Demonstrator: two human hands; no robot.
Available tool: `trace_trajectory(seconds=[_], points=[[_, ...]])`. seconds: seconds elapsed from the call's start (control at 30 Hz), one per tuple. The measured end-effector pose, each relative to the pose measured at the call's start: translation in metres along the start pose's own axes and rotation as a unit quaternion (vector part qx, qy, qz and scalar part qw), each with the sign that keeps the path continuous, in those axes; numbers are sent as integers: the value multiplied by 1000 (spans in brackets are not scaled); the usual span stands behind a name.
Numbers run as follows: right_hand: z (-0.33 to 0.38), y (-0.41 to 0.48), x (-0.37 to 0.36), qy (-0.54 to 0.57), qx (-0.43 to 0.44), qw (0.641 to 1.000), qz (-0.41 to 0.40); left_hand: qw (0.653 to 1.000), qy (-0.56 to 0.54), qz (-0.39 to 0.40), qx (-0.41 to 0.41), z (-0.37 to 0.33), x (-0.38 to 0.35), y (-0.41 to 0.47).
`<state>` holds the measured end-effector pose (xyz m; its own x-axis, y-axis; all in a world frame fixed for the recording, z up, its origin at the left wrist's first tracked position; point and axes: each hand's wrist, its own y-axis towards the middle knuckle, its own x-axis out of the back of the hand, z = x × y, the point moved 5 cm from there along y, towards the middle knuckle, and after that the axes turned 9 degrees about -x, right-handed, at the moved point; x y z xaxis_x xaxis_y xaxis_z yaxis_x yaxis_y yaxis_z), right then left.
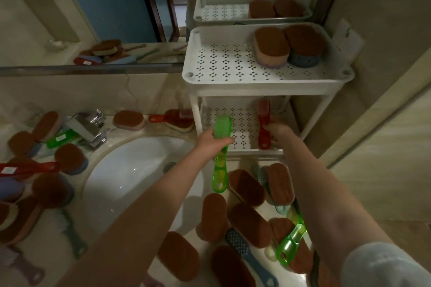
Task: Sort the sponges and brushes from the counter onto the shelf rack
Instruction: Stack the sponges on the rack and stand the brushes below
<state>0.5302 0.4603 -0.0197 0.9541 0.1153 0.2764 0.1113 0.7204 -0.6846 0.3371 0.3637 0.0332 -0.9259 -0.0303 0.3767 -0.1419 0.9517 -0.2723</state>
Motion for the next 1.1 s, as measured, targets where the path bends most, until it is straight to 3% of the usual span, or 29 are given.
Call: trace_trajectory(seconds=[0.13, 0.33, 0.43, 0.5, 0.7, 1.1], points=[[-5, 8, -5, -40, -4, 999, 12, 1000, -14, 6, 15, 6, -1, -1], [-7, 7, -3, -176, 53, 982, -41, 999, -38, 17, 14, 9, -5, -3], [-3, -16, -2, -313, 157, 920, -176, 999, -38, 20, 6, 11, -6, -3], [-9, -36, -10, -372, 216, 874, -224, 999, -32, 16, 12, 12, -5, -3], [-39, -40, -48, -535, 156, 823, -111, 999, -37, 15, 27, 18, -3, -3], [-46, -30, -9, -518, 128, 836, -130, 998, -42, 24, 26, 19, -6, -2]])
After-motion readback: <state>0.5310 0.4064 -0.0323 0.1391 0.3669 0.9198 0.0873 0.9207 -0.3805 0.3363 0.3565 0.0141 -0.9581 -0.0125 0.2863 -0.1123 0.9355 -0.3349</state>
